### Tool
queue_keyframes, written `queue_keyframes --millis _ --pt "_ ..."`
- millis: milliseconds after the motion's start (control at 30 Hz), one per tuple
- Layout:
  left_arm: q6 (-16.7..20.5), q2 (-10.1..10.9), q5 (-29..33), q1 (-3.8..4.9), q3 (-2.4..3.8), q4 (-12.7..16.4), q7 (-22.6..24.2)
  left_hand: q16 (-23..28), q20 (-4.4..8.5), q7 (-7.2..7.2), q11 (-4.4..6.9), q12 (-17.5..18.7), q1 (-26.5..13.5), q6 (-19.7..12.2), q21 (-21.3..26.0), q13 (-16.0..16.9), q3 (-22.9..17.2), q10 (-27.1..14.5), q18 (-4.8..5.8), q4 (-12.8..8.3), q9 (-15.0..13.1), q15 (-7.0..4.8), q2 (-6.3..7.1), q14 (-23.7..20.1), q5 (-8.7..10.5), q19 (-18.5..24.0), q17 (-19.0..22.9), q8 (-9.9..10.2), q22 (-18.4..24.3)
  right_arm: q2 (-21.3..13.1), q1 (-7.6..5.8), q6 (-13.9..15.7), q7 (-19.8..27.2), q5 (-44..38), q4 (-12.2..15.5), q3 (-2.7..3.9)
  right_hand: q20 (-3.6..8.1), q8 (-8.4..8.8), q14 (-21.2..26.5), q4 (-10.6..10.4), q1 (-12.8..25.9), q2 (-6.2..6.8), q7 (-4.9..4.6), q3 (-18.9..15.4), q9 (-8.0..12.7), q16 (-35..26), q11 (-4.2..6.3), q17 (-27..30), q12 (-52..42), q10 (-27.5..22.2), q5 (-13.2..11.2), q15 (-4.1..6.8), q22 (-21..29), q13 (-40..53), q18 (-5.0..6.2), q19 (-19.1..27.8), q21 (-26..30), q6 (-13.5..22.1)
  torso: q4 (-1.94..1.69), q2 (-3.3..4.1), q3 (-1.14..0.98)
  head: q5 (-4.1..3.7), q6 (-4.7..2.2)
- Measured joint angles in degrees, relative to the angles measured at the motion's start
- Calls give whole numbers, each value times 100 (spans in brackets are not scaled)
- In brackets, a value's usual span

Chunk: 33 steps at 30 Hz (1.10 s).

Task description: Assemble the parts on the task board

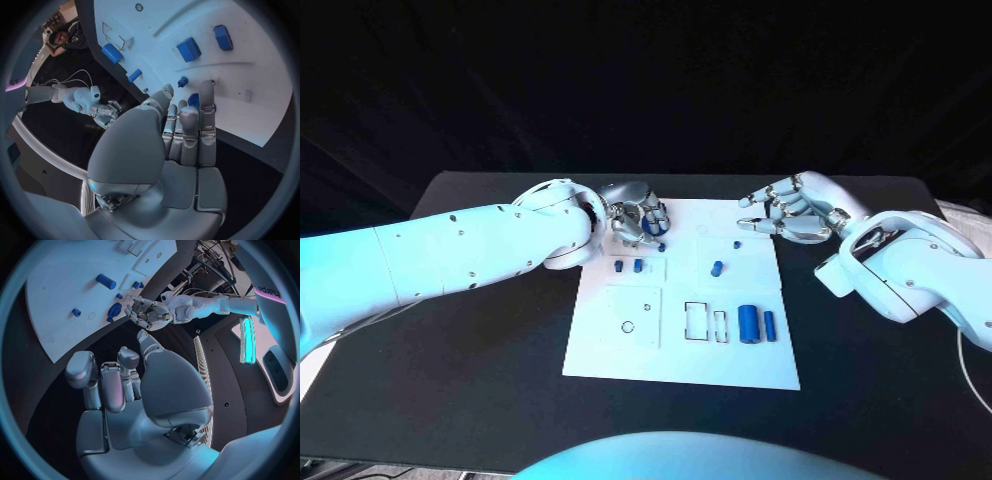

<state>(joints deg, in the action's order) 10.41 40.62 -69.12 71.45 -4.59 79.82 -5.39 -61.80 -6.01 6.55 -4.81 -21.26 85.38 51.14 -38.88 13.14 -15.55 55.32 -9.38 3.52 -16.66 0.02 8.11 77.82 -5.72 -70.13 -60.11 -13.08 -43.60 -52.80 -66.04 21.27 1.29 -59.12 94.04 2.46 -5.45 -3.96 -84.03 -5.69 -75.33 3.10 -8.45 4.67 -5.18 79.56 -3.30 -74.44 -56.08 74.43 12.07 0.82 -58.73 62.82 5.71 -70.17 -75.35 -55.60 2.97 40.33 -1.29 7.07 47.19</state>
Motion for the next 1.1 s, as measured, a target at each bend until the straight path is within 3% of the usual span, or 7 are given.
queue_keyframes --millis 67,133,267,500,567,733,1100 --pt "2 -42 -231 -3 -4 -22 20 -640 33 0 30 102 -53 123 -884 -127 -83 113 52 26 108 -23 53 333 0 -460 -545 81 -775 0 0 0 0 0 1 0 0 0 0 0 0 0 0 0 -4 0 0 0 0 0 3 0 0 0 0 0 0 0 0 -1 -1 -5 -3" --pt "-1 -80 -421 -5 -6 -39 21 -1234 65 -12 53 201 -115 232 -1851 -248 -184 238 240 45 218 -49 78 567 0 -886 -1081 171 -1631 2 0 0 1 0 1 0 0 0 0 0 0 0 0 0 -4 0 0 0 0 0 3 0 0 0 0 0 0 0 -1 0 -1 -9 -4" --pt "-38 -159 -796 -8 -8 -65 -3 -1539 120 -34 99 314 -181 395 -2623 -377 -293 382 359 63 337 -82 104 606 0 -1169 -1319 255 -2342 5 0 0 2 0 1 0 0 0 0 0 0 0 0 0 -4 0 0 0 0 0 3 0 0 0 0 0 0 0 -1 -1 -1 -9 -4" --pt "-153 -277 -1167 -11 -11 -129 -95 -1589 182 -65 137 392 -240 487 -3014 -453 -363 462 359 73 407 -141 118 622 0 -1272 -1341 293 -2711 9 0 -1 3 0 3 0 0 0 0 0 0 0 0 0 -4 0 0 0 0 0 3 0 0 0 0 0 0 0 0 -1 -1 -20 2" --pt "-179 -312 -1222 -12 -11 -159 -121 -1589 200 -55 144 399 -240 516 -3122 -470 -383 510 443 66 427 -147 118 626 0 -1312 -1338 323 -2813 10 0 -1 3 0 3 0 0 0 0 0 0 0 0 0 -4 0 0 0 0 0 3 0 0 0 0 0 0 0 0 -1 -1 -25 5" --pt "-247 -402 -1333 -29 -12 -275 -196 -1611 211 -74 176 441 -264 577 -3439 -501 -462 599 448 50 462 -187 142 626 0 -1342 -1315 360 -3102 13 0 -2 4 0 7 0 0 0 0 0 0 0 0 0 -3 0 0 0 0 0 3 0 0 1 0 0 0 0 -1 -2 -3 -32 12" --pt "-389 -510 -1445 -74 -14 -447 -322 -1611 231 -76 185 500 -264 701 -3584 -531 -518 674 509 26 479 -207 142 606 0 -1362 -1272 360 -3135 10 0 -2 5 0 14 0 0 0 0 0 -23 -23 0 0 -3 0 0 0 0 0 3 0 0 0 0 0 0 0 -1 -3 -3 -62 31"
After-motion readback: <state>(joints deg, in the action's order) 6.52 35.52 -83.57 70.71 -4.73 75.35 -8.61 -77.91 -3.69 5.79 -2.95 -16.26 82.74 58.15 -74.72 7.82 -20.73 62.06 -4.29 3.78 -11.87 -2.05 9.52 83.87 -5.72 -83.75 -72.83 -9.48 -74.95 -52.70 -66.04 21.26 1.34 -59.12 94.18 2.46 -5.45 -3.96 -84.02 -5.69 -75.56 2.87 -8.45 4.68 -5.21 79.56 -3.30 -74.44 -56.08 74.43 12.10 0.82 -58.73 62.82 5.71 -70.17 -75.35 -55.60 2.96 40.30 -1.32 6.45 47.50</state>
